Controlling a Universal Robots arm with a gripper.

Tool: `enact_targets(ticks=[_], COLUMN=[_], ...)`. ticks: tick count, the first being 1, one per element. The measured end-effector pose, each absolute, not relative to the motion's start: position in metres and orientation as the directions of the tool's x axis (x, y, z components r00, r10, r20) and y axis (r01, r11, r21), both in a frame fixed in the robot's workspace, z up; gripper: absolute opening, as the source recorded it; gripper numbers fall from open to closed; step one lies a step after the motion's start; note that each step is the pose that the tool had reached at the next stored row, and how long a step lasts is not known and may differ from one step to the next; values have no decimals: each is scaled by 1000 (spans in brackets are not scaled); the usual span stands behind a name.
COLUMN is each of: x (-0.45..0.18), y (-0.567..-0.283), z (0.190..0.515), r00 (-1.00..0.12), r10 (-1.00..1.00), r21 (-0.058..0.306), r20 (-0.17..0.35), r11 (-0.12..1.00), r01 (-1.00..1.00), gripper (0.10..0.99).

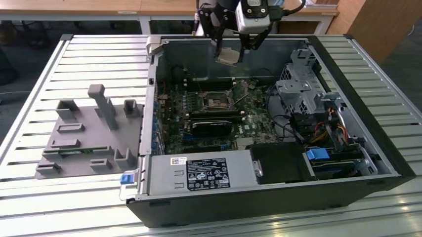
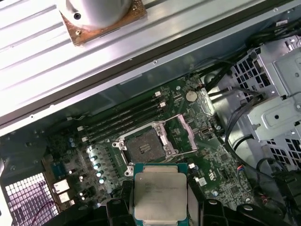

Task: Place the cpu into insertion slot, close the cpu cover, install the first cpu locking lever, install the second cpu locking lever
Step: 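Place the cpu into insertion slot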

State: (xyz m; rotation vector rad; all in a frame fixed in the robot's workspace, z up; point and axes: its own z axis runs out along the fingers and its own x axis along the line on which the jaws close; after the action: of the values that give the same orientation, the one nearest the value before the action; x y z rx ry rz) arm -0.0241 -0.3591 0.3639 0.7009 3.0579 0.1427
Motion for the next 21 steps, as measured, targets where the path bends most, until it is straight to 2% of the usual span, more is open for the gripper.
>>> enact_targets(ticks=[21], x=[-24], y=[-359], z=[362], r00=[-813], r10=[583], r21=[89], r20=[19], r11=[808], r01=[582], gripper=[541])
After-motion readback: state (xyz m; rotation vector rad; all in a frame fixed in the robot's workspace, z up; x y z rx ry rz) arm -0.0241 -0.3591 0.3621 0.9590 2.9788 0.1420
